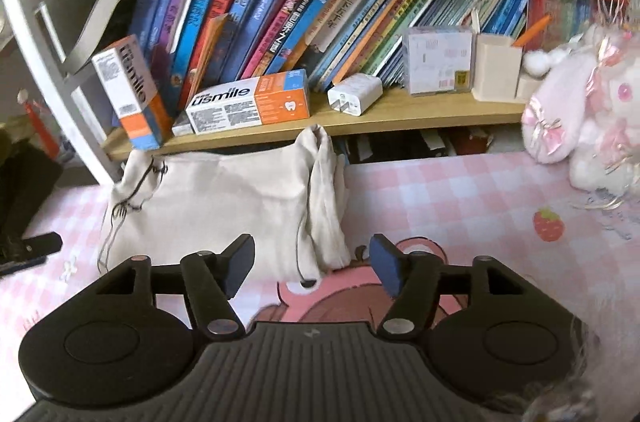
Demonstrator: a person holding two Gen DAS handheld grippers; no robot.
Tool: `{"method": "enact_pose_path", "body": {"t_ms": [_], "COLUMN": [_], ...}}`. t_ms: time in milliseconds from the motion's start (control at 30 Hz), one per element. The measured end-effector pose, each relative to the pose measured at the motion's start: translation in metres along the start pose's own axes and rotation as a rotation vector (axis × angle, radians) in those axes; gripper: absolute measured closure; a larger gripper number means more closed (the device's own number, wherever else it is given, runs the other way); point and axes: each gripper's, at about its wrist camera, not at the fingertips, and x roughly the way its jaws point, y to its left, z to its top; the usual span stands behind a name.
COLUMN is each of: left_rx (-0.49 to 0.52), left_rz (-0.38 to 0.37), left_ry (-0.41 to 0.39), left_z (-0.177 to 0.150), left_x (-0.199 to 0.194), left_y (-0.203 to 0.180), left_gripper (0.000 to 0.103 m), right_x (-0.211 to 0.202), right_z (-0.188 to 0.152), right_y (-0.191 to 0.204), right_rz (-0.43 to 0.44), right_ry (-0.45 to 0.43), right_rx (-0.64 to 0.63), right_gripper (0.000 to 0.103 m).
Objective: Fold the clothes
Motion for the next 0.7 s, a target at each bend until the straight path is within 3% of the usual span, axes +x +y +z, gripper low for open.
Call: {"method": "enact_pose_path", "body": {"t_ms": [400,700], "left_rx": [0.114,0.179], "left_rz": [0.003,0.007], "left_ry": [-0.014,-0.027], "left_z": [-0.020,-0.037], "left_x": [-0.034,-0.054], "left_y": [-0.030,-0.041], "left_gripper": [0.030,0.017], "right_x": [-0.036,-0.058], "right_z": [-0.027,-0.050], "right_y": [0.009,0.017], "right_rz": [-0.020,-0.054], "right_ry": [-0.006,-0.021], "right_rx": [-0.054,-0.057], "right_gripper": [0.030,0.009]}}
